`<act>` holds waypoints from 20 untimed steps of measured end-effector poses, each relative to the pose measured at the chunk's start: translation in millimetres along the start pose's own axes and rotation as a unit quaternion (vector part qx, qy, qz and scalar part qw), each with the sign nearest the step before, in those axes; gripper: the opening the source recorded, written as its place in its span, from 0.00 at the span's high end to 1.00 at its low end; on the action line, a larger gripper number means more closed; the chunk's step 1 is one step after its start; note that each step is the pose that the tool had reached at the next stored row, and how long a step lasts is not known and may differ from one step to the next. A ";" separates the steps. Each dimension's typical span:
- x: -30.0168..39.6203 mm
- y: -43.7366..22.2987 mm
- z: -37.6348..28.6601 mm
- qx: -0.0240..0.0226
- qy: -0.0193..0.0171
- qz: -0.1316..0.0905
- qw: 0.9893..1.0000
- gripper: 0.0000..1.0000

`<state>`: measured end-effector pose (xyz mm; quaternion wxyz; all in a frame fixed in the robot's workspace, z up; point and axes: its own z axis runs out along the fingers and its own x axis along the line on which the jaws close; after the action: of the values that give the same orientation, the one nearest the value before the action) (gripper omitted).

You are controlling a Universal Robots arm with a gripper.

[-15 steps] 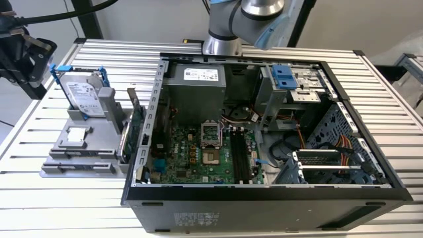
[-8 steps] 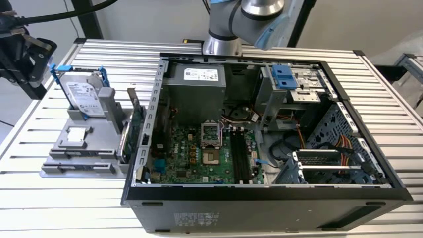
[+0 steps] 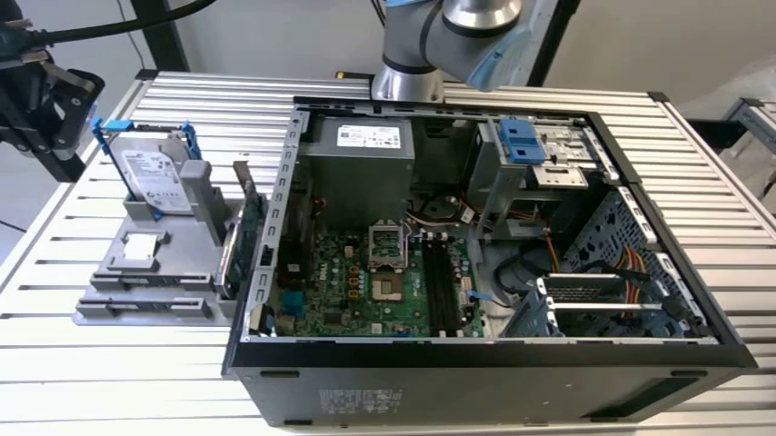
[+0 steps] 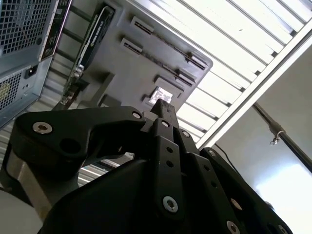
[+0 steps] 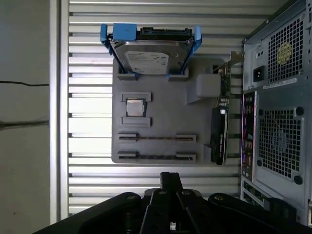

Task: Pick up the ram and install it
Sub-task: 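Reach for the ram, then pick up the ram and move it above insertion slot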

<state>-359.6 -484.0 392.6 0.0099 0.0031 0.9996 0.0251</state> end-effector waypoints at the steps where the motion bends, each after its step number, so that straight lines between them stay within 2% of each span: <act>1: 0.0 0.0 0.0 0.000 0.000 -0.001 1.000 1.00; 20: 0.0 0.0 0.0 -0.001 0.002 -0.035 0.999 1.00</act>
<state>-359.7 -484.0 392.6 0.0090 -0.0324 0.9991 0.0255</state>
